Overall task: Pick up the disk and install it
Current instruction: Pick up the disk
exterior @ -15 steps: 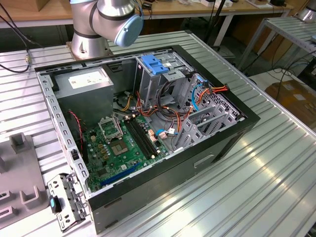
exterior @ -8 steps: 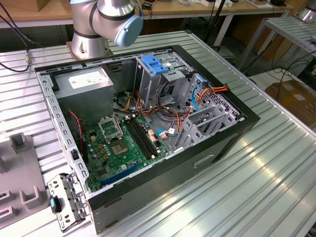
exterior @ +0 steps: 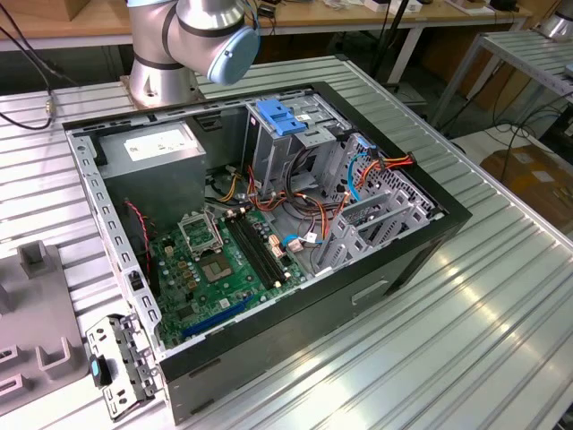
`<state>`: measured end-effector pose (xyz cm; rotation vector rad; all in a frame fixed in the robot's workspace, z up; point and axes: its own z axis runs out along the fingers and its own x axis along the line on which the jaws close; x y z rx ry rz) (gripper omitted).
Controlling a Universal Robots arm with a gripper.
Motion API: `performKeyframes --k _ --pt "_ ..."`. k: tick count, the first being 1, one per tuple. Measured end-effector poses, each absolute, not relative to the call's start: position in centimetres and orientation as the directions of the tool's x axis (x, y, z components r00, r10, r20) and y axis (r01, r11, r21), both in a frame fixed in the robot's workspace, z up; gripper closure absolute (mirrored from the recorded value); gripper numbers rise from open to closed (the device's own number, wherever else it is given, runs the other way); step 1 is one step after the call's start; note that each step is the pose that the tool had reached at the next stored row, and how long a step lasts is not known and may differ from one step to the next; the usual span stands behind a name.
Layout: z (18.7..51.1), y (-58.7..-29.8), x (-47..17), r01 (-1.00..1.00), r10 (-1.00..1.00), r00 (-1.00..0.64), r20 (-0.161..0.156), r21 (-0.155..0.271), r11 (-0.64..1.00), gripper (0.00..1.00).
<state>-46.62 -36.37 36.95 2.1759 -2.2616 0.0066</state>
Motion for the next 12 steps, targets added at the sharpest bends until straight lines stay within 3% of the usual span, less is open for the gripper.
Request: performKeyframes --k 12 --pt "38.1 -36.4 -46.6 -0.999 -0.999 -0.039 0.005 -0.001 0.039 0.63"
